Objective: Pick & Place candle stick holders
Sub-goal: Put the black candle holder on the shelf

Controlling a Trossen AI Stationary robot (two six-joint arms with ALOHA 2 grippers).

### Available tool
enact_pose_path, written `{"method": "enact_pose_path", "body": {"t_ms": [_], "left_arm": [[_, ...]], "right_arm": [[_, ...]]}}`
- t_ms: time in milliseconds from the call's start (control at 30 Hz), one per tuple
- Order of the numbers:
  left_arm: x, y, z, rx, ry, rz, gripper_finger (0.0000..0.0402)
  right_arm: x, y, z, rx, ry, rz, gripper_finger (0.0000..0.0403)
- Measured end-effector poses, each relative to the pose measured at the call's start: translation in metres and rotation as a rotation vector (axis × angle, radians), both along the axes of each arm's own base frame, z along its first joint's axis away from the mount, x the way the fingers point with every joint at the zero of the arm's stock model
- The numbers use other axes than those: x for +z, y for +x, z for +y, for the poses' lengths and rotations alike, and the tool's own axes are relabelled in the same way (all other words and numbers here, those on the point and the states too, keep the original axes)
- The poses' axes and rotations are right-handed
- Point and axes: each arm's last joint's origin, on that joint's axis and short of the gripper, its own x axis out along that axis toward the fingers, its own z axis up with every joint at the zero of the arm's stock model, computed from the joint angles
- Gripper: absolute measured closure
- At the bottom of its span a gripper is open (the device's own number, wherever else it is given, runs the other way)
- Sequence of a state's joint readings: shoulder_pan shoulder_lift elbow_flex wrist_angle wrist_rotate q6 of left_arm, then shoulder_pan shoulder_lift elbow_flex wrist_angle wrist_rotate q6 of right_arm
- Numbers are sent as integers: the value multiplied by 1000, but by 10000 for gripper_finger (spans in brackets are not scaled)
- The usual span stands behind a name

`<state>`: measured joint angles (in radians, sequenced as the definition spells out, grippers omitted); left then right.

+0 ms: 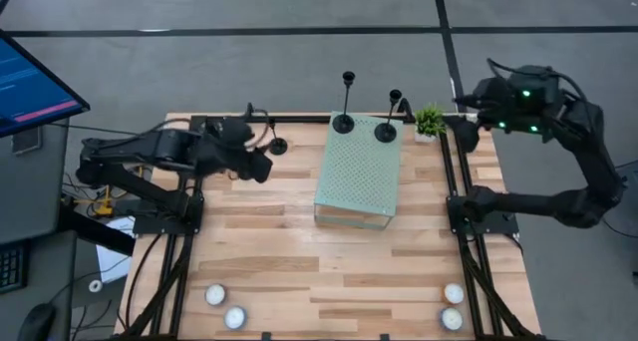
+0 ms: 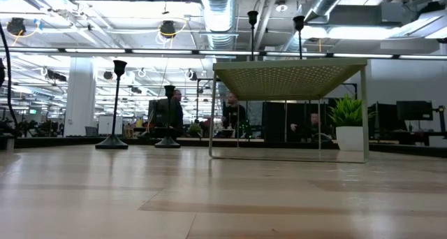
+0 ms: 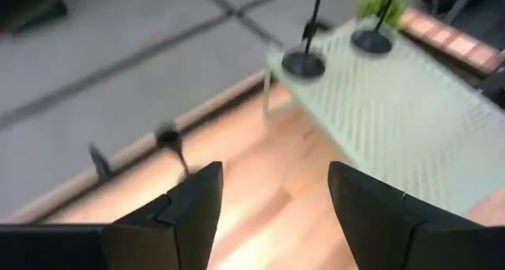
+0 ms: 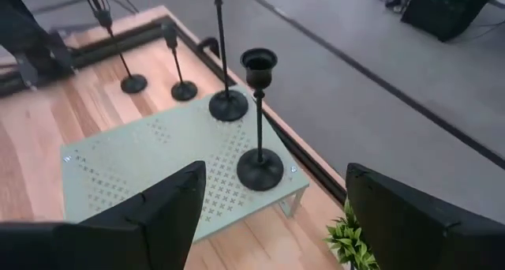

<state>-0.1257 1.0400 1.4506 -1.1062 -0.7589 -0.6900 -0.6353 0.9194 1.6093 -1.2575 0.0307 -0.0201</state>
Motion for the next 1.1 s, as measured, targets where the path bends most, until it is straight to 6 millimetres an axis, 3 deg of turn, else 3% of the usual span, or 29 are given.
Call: {"method": "enact_pose_path", "body": {"t_ms": [400, 633, 1100], "left_arm": [[-79, 27, -11, 132, -391, 117, 170], [-114, 27, -25, 214, -475, 172, 170], [-162, 12, -24, 365, -194, 201, 170]], "right_arm": [[1, -12, 9, -7, -5, -26, 106], [-2, -13, 9, -8, 19, 5, 106], [-4, -14, 10, -11, 38, 21, 106]]}}
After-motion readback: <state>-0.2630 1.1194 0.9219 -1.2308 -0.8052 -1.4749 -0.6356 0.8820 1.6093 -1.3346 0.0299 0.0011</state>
